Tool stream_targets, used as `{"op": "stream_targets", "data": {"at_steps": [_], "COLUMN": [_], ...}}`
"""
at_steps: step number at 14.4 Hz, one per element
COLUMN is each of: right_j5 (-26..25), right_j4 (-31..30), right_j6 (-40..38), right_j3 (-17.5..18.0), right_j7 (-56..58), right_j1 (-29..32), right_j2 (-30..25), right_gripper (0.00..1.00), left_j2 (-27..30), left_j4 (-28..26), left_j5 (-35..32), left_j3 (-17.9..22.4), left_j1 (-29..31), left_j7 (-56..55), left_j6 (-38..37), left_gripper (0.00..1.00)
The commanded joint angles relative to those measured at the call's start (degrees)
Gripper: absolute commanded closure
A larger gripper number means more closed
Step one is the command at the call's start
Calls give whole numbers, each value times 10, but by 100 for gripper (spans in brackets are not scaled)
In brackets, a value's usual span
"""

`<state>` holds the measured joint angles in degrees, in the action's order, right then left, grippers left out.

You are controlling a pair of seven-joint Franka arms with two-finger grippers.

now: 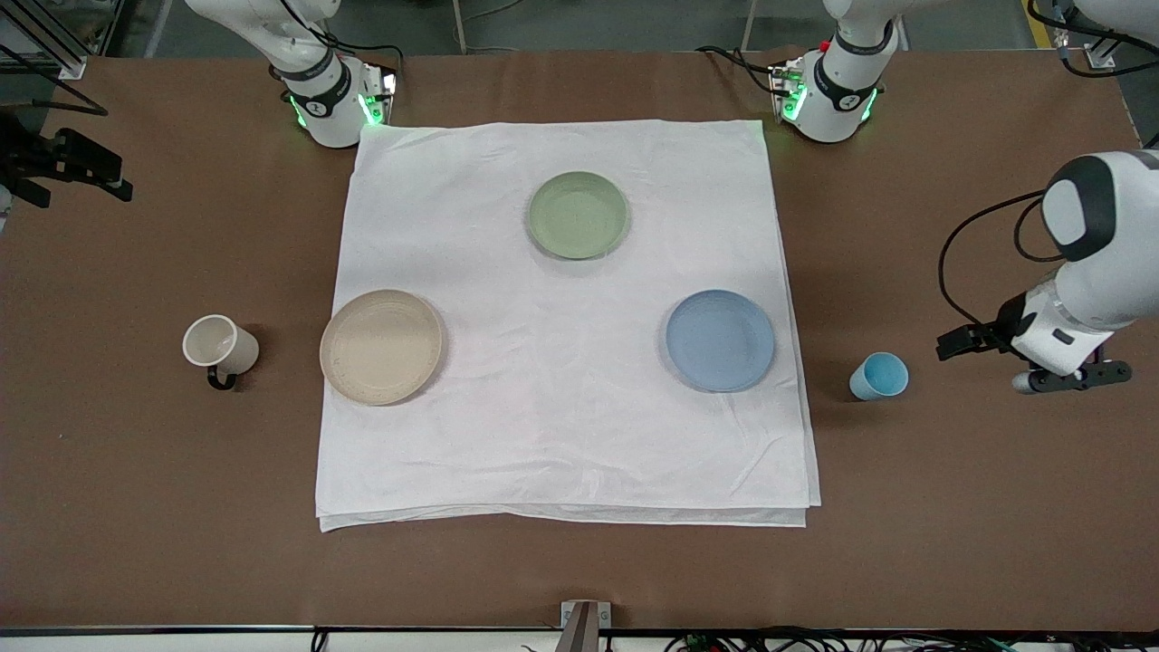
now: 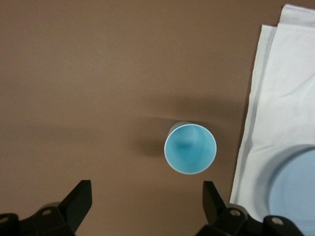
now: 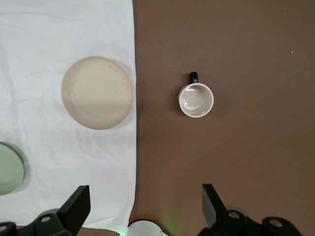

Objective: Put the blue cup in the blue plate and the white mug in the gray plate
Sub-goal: 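Move the left gripper toward the light-blue cup while the right gripper reaches the mug, then grasp the blue cup with the left gripper while the right gripper grasps the mug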

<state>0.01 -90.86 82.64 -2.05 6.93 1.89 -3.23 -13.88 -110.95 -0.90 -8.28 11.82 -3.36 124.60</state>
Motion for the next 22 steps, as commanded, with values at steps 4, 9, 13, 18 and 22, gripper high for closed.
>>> {"op": "stream_targets", "data": {"at_steps": [4,9,13,18,22], "right_j5": [-9,-2,7,7,8], "right_j4": [1,-77,-100,-175,-194], "right_j6": [161,353,404,486,487], "right_j3": [1,2,3,3,4], "right_j7": [15,14,13,13,13], "right_j1": [75,93,92,90,94], "right_j2": [168,257,299,301,301], "right_gripper": [0,0,3,17,43], "left_j2": [-74,-124,-124,-81,-50], "left_j4": [-20,-21,-21,-18,-14], "left_j5": [5,5,6,6,3], "left_j3": [-2,-4,-18,-31,-101], "left_j1": [-3,-3,-5,-18,-22], "left_j7": [-1,-2,-6,-29,-139], "left_j6": [101,126,125,110,65], "left_gripper": [25,37,100,100,100]}}
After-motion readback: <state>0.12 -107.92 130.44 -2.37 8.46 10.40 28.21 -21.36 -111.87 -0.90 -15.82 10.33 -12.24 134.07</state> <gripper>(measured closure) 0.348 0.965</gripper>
